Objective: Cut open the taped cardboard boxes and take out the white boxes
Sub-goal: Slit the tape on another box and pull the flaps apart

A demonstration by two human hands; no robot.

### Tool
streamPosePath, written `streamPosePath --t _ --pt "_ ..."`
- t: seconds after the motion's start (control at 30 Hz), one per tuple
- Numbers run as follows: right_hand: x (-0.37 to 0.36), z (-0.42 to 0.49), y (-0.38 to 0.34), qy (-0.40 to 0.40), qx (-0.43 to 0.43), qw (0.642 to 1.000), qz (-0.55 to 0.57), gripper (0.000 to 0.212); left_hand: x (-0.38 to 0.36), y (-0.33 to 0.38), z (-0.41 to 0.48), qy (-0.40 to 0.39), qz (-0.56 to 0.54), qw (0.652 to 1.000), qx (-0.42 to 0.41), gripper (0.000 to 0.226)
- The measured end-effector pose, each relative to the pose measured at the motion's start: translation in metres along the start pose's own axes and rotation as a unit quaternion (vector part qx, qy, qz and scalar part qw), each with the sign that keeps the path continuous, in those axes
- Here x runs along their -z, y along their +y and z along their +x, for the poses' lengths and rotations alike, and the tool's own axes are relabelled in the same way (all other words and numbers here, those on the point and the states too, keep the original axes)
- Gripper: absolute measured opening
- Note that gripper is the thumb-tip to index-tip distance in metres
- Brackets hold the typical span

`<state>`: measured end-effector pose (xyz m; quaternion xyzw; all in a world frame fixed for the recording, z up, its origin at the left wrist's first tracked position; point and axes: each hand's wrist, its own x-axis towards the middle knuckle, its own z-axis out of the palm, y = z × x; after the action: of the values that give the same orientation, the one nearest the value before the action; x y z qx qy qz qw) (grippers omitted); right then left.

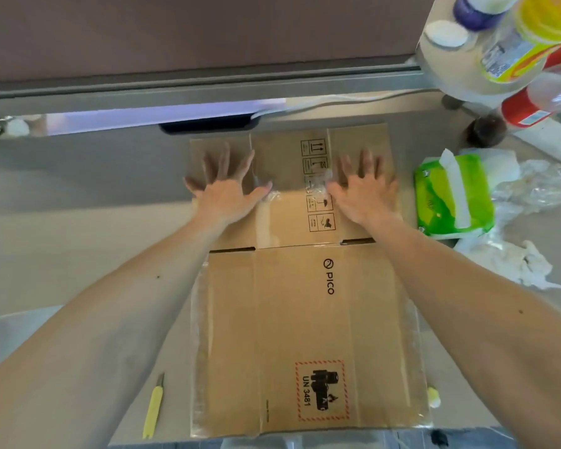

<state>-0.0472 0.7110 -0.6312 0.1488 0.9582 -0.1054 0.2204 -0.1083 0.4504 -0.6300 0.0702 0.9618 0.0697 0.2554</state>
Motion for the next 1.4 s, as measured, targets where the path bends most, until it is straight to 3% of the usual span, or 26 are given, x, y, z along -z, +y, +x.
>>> streamPosePath --t 0.23,0.43,0.6,0.77,0.9,1.07,1.27,1.4 --pt "-0.027 0.011 -0.007 0.093 -0.032 0.995 -0.035 0.069 -0.026 -0.001 0.012 0.084 0.066 0.994 0.019 0.074" --pt "-0.027 0.01 -0.008 0.107 -0.037 0.993 -0.038 0.068 -0.025 0.001 0.011 0.071 0.064 0.995 0.026 0.074" --pt "-0.024 0.011 -0.008 0.069 -0.04 0.996 -0.051 0.071 -0.023 -0.001 0.012 0.064 0.056 0.996 0.02 0.073" --pt "-0.004 -0.006 0.004 -0.025 0.0 1.0 0.017 0.07 -0.017 0.012 -0.019 0.049 -0.015 0.999 0.016 0.068" --pt "-0.024 -0.083 0.015 0.065 0.031 0.995 0.063 0.062 -0.038 0.016 -0.096 0.064 -0.097 0.993 -0.019 0.068" --pt "-0.065 -0.123 0.033 0.009 -0.005 1.0 0.019 0.065 -0.081 -0.011 -0.131 0.019 0.054 0.998 -0.004 0.07" --pt "-0.087 -0.112 0.03 0.071 -0.022 0.997 -0.005 0.061 -0.092 -0.004 -0.12 0.039 0.053 0.998 0.009 0.065" --pt "-0.087 -0.112 0.032 0.07 -0.021 0.997 -0.007 0.062 -0.091 -0.004 -0.121 0.046 0.057 0.997 0.01 0.064"
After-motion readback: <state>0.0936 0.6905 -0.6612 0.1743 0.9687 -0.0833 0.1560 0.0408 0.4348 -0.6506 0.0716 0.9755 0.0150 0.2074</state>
